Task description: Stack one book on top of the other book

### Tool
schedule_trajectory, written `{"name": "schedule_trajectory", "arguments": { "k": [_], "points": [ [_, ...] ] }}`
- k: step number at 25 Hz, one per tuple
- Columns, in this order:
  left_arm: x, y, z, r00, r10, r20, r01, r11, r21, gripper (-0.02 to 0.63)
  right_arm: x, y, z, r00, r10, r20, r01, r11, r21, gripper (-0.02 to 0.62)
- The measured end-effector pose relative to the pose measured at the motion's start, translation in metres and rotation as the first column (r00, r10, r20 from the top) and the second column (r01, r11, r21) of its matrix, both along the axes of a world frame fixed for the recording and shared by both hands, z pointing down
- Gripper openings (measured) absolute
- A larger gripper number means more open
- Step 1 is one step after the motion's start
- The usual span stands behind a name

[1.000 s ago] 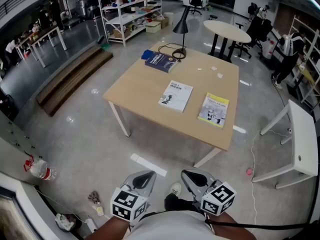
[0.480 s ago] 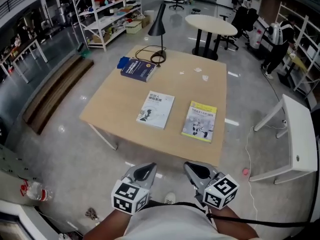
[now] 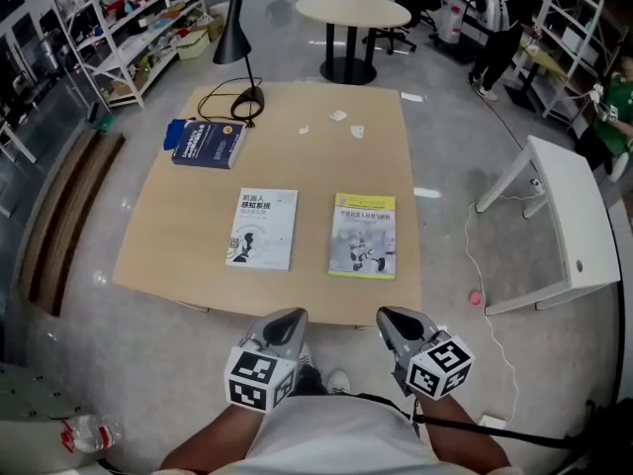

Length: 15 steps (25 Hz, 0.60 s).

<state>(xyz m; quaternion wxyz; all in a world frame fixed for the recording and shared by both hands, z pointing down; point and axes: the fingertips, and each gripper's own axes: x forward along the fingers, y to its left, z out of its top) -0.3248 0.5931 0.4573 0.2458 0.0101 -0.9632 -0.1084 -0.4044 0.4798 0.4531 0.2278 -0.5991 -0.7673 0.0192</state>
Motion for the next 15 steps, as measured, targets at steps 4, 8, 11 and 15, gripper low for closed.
{"name": "schedule_trajectory", "arguments": {
  "k": [4,8,11,15],
  "points": [
    [-0.029,0.016,0.027,0.995,0.079,-0.068,-0.076,0.996,0.047,0.031,-0.031,-0.003,0.032,0.99,0.136,-0.036,-0.132,0.987,0.097,0.002],
    [-0.06,0.027,0.062,0.982,0.147,-0.119,-0.136,0.986,0.095,0.06,-0.064,-0.009,0.065,0.967,0.252,-0.033,-0.242,0.954,0.177,0.002],
    [-0.08,0.029,0.089,0.972,0.173,-0.159,-0.151,0.978,0.145,0.08,-0.087,-0.014,0.089,0.947,0.321,-0.026,-0.308,0.927,0.216,0.007],
    [-0.1,0.029,0.12,0.962,0.165,-0.217,-0.12,0.971,0.205,0.123,-0.107,-0.018,0.117,0.93,0.363,-0.055,-0.337,0.904,0.264,0.077]
  ]
}}
